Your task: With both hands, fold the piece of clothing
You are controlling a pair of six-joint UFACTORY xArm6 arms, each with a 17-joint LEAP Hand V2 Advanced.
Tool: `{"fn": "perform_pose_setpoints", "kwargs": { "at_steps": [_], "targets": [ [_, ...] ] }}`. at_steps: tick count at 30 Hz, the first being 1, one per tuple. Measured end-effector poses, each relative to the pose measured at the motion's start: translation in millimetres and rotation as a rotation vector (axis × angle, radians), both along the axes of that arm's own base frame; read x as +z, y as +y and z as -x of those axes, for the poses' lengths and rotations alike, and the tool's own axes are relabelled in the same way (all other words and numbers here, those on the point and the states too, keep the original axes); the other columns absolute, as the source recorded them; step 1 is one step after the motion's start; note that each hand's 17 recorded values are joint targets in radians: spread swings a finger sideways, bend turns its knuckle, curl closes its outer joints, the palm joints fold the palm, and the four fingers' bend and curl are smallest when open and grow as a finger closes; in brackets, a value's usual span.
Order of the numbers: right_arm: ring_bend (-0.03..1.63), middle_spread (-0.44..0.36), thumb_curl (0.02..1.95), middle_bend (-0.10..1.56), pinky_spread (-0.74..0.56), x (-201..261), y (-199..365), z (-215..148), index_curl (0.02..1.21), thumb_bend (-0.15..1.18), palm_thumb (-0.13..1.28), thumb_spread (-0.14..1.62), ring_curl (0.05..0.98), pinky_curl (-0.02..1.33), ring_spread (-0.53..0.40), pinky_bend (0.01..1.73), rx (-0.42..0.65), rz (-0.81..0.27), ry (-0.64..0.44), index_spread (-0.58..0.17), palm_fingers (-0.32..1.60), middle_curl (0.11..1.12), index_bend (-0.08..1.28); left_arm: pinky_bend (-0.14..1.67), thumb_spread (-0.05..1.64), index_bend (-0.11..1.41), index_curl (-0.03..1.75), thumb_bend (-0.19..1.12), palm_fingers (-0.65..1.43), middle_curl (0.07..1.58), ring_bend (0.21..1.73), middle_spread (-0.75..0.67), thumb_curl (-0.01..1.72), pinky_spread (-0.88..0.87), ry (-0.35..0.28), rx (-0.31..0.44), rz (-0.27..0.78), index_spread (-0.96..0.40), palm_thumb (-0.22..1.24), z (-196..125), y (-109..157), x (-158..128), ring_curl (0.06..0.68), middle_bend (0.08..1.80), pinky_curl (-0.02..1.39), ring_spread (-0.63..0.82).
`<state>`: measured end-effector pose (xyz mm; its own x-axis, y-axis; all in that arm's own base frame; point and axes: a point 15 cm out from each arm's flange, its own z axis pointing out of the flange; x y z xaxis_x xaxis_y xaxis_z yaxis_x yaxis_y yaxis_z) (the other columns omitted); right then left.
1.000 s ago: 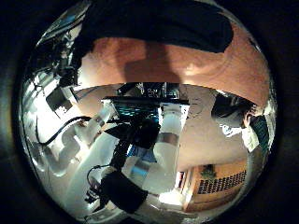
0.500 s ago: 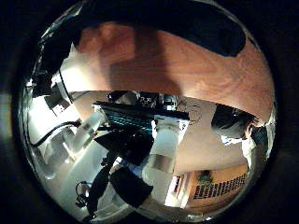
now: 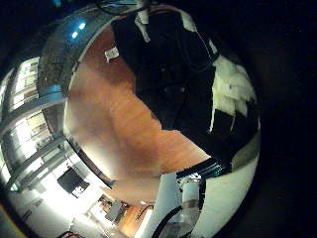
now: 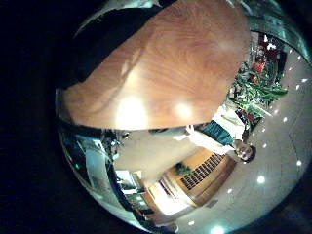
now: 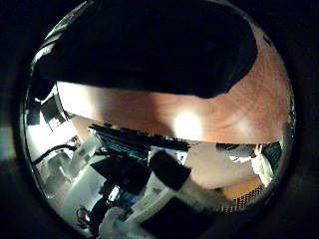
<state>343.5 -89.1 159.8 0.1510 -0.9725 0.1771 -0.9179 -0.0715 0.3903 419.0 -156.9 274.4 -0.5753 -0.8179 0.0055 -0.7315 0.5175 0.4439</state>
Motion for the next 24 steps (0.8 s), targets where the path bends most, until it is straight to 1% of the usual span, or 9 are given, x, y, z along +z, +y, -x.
{"fn": "perform_pose_setpoints", "kwargs": {
  "at_steps": [2,4,5,6,9,12,15,20,24],
  "targets": [
    [0.90,-0.126,0.32,0.42,-0.08,-3,-1,-7,0.23,0.00,0.52,1.12,0.340,0.29,-0.152,0.81,-0.003,-0.001,-0.027,-0.286,0.78,0.43,0.10,1.19,1.05,0.70,1.10,-0.02,1.12,0.83,1.47,-0.45,0.55,-0.56,0.002,0.003,0.001,-0.68,0.67,1,2,2,0.525,1.22,0.82,-0.39],
    [1.01,-0.176,0.33,0.50,-0.21,-4,-2,-16,0.24,0.01,0.58,1.12,0.387,0.34,-0.205,0.92,0.001,-0.004,-0.059,-0.333,0.98,0.48,0.17,1.19,1.05,0.70,1.11,-0.02,1.12,0.83,1.47,-0.45,0.54,-0.56,0.008,0.006,0.002,-0.68,0.67,5,4,5,0.524,1.23,0.83,-0.39],
    [1.02,-0.199,0.34,0.56,-0.25,-4,-1,-18,0.26,0.03,0.62,1.13,0.402,0.35,-0.220,0.96,0.002,-0.006,-0.069,-0.357,1.11,0.51,0.22,1.18,1.05,0.70,1.11,-0.02,1.13,0.83,1.47,-0.45,0.54,-0.56,0.009,0.008,0.003,-0.68,0.67,5,5,6,0.524,1.22,0.83,-0.39],
    [1.04,-0.212,0.36,0.62,-0.27,-4,0,-20,0.29,0.04,0.66,1.13,0.428,0.38,-0.231,0.98,-0.001,-0.010,-0.078,-0.375,1.15,0.54,0.27,1.18,1.05,0.70,1.11,-0.02,1.13,0.83,1.47,-0.45,0.54,-0.56,0.008,0.007,0.005,-0.68,0.67,5,6,7,0.524,1.22,0.83,-0.39],
    [1.10,-0.230,0.37,0.79,-0.28,-2,1,-27,0.41,0.05,0.74,1.16,0.487,0.45,-0.240,1.08,0.002,-0.012,-0.108,-0.412,1.29,0.63,0.52,1.18,1.05,0.69,1.12,-0.02,1.13,0.83,1.47,-0.45,0.54,-0.56,0.004,0.004,0.012,-0.69,0.67,6,6,10,0.523,1.22,0.83,-0.39],
    [1.17,-0.233,0.38,0.93,-0.27,5,-2,-38,0.51,0.07,0.80,1.23,0.532,0.51,-0.244,1.18,0.005,-0.014,-0.159,-0.416,1.27,0.71,0.73,1.17,1.06,0.69,1.13,-0.02,1.13,0.82,1.47,-0.45,0.54,-0.57,0.003,0.006,0.014,-0.69,0.66,7,7,13,0.523,1.22,0.84,-0.39],
    [1.25,-0.228,0.40,1.04,-0.25,18,-17,-36,0.60,0.08,0.84,1.29,0.577,0.56,-0.240,1.26,-0.020,-0.008,-0.185,-0.406,1.18,0.77,0.86,1.17,1.06,0.68,1.14,-0.02,1.13,0.82,1.47,-0.45,0.54,-0.57,0.011,0.010,0.011,-0.70,0.66,10,9,14,0.522,1.22,0.84,-0.39],
    [1.33,-0.221,0.41,1.14,-0.22,49,-31,-28,0.71,0.09,0.88,1.35,0.637,0.63,-0.239,1.35,-0.037,0.007,-0.222,-0.381,1.09,0.84,0.98,1.16,1.06,0.67,1.15,-0.02,1.12,0.82,1.47,-0.45,0.54,-0.57,0.025,0.020,0.017,-0.70,0.66,19,18,25,0.524,1.22,0.85,-0.39],
    [1.37,-0.215,0.43,1.18,-0.21,71,-36,1,0.77,0.08,0.89,1.37,0.671,0.68,-0.237,1.37,-0.042,-0.006,-0.169,-0.365,1.04,0.87,1.02,1.16,1.06,0.67,1.16,-0.02,1.12,0.82,1.47,-0.45,0.54,-0.58,0.031,0.028,0.028,-0.71,0.66,29,29,34,0.524,1.22,0.86,-0.39]
  ]
}}
